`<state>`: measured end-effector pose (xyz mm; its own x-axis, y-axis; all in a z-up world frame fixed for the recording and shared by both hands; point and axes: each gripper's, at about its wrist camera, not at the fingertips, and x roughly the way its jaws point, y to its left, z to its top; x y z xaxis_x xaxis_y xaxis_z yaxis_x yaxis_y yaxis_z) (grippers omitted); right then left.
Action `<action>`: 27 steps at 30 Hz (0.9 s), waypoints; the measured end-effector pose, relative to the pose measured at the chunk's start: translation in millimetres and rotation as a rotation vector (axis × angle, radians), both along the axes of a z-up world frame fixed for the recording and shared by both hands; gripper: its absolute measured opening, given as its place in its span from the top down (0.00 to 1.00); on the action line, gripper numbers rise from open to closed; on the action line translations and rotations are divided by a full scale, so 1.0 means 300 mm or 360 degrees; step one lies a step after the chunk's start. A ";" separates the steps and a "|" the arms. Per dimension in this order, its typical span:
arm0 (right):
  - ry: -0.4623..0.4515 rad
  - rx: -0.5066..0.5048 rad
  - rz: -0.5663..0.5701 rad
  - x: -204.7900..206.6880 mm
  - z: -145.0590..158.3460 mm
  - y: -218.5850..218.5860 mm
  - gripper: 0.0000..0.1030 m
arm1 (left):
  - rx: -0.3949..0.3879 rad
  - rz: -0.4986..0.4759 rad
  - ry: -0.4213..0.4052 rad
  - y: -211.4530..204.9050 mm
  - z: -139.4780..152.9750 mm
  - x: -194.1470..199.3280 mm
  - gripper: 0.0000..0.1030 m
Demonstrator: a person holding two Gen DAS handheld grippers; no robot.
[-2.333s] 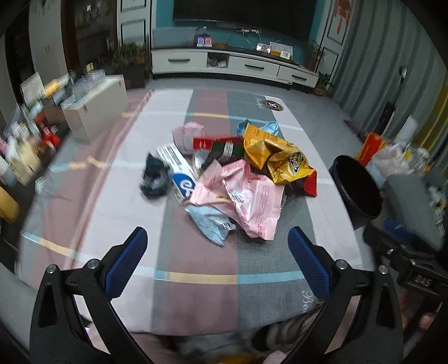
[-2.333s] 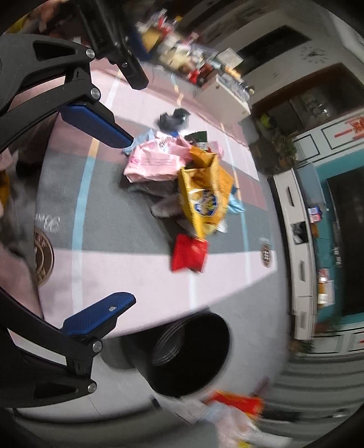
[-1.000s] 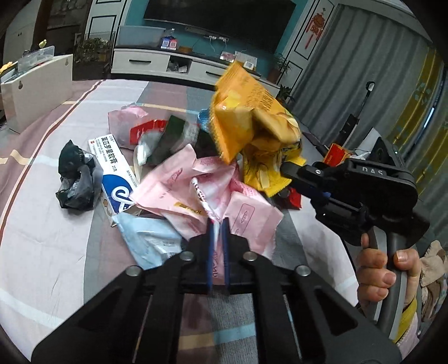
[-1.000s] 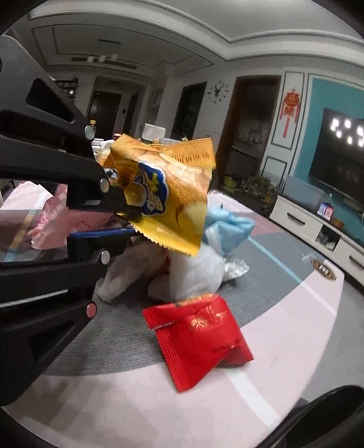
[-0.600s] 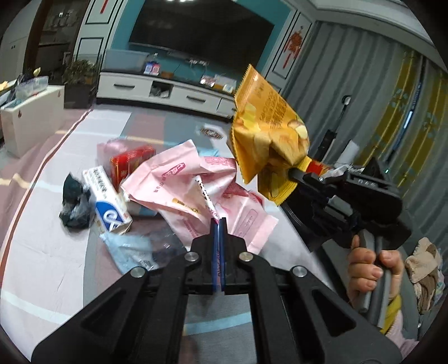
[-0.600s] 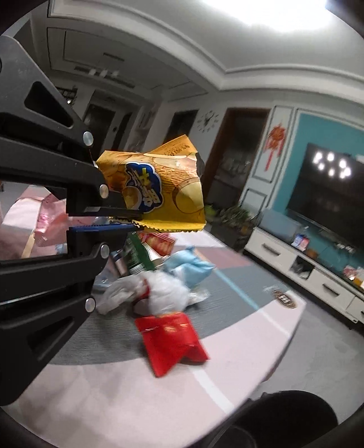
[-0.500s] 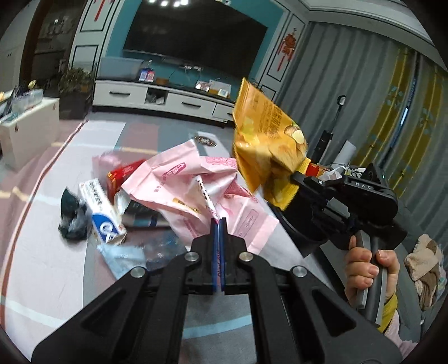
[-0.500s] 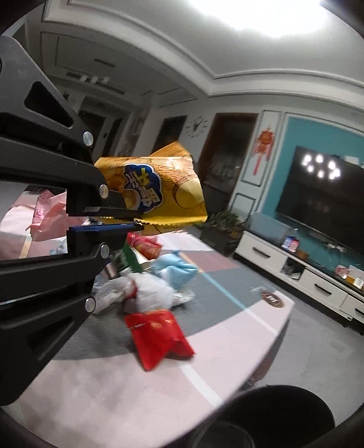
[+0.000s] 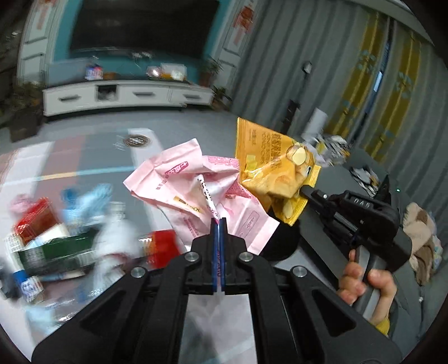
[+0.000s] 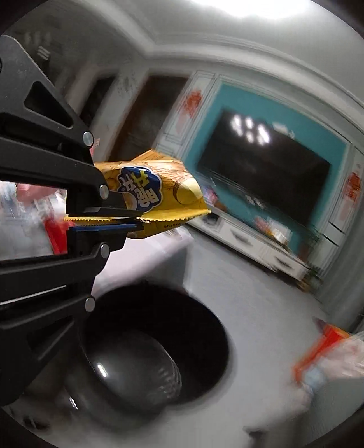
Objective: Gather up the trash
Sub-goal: 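Carry both items to the black bin and open both tools to drop them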
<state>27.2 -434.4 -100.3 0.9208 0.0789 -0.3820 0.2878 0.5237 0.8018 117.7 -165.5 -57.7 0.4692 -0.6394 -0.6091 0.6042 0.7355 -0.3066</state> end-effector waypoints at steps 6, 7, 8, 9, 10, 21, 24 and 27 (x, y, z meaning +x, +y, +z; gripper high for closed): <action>0.0268 -0.0171 -0.0194 0.020 -0.068 -0.058 0.95 | 0.0106 -0.0133 0.0001 -0.274 -0.067 0.068 0.98; 0.0313 -0.0195 -0.0216 0.031 -0.081 -0.063 0.95 | 0.0132 -0.0153 0.0004 -0.315 -0.084 0.077 0.98; 0.0343 -0.0200 -0.0218 0.033 -0.090 -0.081 0.95 | 0.0148 -0.0162 0.0008 -0.342 -0.097 0.079 0.98; 0.0384 -0.0193 -0.0223 0.042 -0.109 -0.089 0.95 | 0.0165 -0.0166 0.0013 -0.370 -0.117 0.082 0.97; 0.0423 -0.0183 -0.0245 0.044 -0.130 -0.100 0.91 | 0.0185 -0.0178 0.0025 -0.403 -0.144 0.098 0.96; 0.0473 -0.0040 -0.0274 0.011 -0.138 -0.145 0.60 | 0.0227 -0.0121 0.0045 -0.388 -0.215 0.109 0.16; 0.0446 -0.0086 -0.0211 0.020 -0.102 -0.104 0.55 | 0.0236 -0.0094 -0.0016 -0.306 -0.192 0.061 0.09; 0.0432 -0.0177 -0.0113 0.050 -0.069 -0.038 0.53 | 0.0247 -0.0051 -0.0061 -0.205 -0.177 0.015 0.04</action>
